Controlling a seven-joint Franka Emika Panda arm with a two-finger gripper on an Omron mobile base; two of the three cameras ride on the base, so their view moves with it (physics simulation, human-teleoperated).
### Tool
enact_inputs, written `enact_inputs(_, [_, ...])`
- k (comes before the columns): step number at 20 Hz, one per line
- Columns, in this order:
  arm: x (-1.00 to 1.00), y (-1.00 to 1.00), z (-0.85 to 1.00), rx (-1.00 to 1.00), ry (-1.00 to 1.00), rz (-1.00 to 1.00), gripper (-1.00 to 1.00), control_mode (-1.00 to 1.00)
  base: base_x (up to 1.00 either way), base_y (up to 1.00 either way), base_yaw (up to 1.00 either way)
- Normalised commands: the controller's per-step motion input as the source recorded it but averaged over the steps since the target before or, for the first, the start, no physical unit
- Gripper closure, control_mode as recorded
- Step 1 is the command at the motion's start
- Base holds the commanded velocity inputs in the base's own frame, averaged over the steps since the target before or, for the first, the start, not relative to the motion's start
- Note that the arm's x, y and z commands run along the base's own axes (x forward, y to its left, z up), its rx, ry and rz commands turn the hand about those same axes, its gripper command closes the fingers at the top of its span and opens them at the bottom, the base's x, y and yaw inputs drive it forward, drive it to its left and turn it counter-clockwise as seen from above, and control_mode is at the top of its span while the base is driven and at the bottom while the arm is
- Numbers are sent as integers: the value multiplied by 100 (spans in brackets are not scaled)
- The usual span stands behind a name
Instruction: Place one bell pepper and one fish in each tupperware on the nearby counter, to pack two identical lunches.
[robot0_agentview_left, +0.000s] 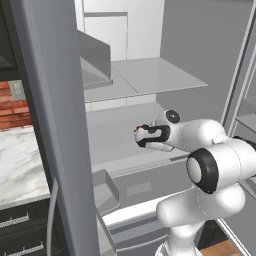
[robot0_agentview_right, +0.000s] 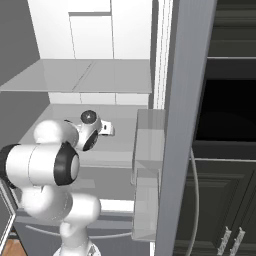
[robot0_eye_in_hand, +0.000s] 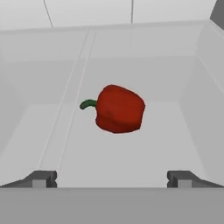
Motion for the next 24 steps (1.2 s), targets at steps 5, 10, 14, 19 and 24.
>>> enact_inputs(5, [36, 3, -11, 0, 0, 0, -100, -100, 0, 0, 0])
enact_inputs(10, [36, 3, -12, 0, 0, 0, -100, -100, 0, 0, 0])
enact_inputs(14, [33, 2, -25, 0, 0, 0, -100, -100, 0, 0, 0])
enact_inputs(19, [31, 0, -33, 0, 0, 0, -100, -100, 0, 0, 0])
enact_inputs(24, [36, 0, -30, 0, 0, 0, -100, -100, 0, 0, 0])
